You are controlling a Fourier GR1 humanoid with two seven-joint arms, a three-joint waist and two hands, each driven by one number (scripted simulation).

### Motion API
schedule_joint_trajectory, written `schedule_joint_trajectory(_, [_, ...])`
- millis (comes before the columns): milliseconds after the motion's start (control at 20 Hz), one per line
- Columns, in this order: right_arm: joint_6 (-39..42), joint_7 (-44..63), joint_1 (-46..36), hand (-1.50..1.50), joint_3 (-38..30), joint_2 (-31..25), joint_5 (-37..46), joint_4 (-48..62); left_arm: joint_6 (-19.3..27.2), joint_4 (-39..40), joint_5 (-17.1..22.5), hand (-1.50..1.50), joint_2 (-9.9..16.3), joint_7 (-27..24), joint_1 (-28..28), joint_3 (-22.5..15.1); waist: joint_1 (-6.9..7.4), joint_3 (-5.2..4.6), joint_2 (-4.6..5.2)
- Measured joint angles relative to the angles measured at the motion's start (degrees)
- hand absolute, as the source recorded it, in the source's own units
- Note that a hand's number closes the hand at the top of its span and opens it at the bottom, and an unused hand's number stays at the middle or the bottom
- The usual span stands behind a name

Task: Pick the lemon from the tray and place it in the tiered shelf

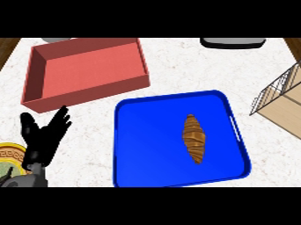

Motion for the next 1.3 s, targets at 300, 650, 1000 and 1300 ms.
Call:
schedule_joint_trajectory(300, [-2.54,-4.47,-1.38,1.5,0.54,1.16,1.81,3.81,-0.47,0.27,-0.13,0.0,0.11,-0.18,0.37,0.51,0.01,0.01,-0.03])
schedule_joint_trajectory(650, [-2.53,-8.37,-1.65,1.5,-0.19,0.94,1.98,6.95,0.04,-2.08,-0.48,0.0,-0.38,1.59,0.98,0.27,0.0,0.0,-0.07])
schedule_joint_trajectory(1000, [-4.35,-6.51,-3.85,-1.5,-3.05,1.53,1.24,8.17,-0.12,-0.33,-0.54,0.0,-0.52,0.89,0.03,0.84,-0.1,-0.01,-0.07])
schedule_joint_trajectory(1300, [-10.41,-6.47,-4.75,-1.5,-8.13,4.84,-1.78,8.22,-0.2,-0.6,-0.71,0.0,-0.55,1.14,-0.23,0.74,-0.18,0.02,-0.11])
